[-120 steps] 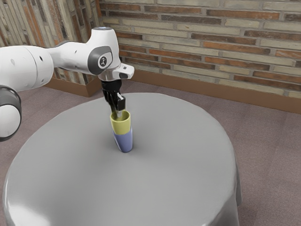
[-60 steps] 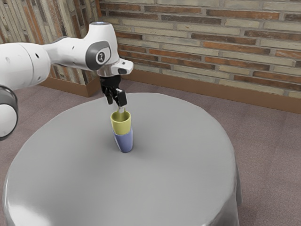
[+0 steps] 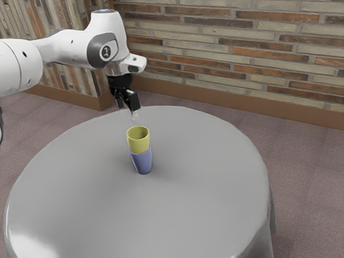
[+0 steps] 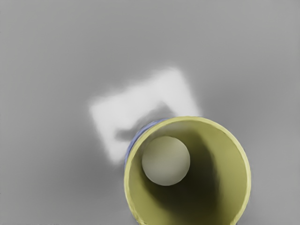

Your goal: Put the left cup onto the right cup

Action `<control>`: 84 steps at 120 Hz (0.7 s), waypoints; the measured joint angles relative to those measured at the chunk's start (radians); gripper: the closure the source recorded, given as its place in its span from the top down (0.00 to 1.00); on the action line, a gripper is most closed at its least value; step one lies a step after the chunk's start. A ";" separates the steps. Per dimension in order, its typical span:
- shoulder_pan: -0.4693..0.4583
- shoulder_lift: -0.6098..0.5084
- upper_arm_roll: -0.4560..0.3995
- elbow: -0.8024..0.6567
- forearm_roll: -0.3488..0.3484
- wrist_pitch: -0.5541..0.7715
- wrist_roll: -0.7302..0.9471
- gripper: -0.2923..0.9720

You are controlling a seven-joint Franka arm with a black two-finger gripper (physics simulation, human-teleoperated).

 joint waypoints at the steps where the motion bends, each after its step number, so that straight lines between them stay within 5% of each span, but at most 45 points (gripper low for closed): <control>1: 0.000 -0.003 0.000 -0.001 0.000 -0.001 0.000 0.77; 84: 0.000 -0.260 0.000 -0.036 -0.003 -0.203 -0.162 0.77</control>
